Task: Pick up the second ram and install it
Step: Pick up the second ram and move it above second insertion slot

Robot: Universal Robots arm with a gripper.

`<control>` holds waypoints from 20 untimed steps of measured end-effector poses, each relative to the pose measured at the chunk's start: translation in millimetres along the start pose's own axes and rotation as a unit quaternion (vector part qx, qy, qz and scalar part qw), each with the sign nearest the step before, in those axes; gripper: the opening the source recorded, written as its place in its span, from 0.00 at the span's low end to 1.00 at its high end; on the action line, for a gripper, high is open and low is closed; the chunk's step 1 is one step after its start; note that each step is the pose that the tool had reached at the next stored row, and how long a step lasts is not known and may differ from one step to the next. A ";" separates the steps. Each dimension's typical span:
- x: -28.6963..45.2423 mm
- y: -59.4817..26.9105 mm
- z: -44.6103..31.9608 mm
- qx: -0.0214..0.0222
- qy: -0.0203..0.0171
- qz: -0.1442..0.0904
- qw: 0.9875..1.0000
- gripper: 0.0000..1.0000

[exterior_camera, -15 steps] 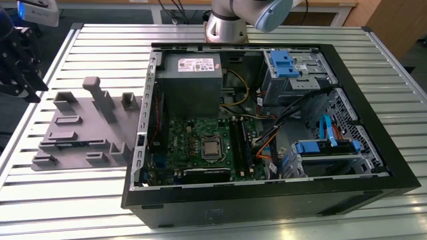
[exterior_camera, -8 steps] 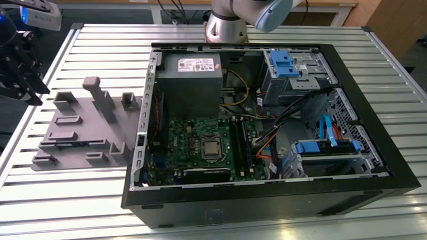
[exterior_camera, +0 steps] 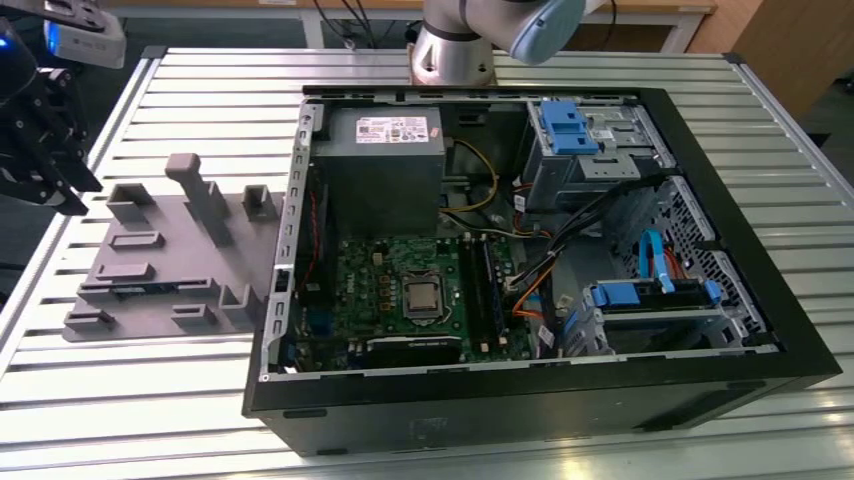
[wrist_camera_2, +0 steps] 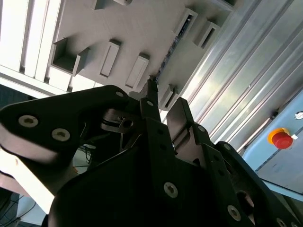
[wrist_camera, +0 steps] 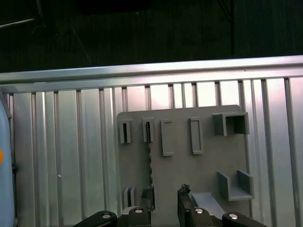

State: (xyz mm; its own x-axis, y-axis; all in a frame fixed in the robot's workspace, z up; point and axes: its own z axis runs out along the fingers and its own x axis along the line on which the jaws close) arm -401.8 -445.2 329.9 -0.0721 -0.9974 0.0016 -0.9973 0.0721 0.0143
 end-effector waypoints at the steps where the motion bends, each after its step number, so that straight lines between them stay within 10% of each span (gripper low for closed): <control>1: 0.0 0.0 0.7 0.000 0.000 0.000 1.000 0.36; 20: 0.2 -0.2 11.0 -0.001 0.000 0.000 1.000 0.36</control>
State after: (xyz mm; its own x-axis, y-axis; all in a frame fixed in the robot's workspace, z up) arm -401.8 -445.5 319.0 -0.0714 -0.9974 0.0017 -0.9973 0.0714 0.0153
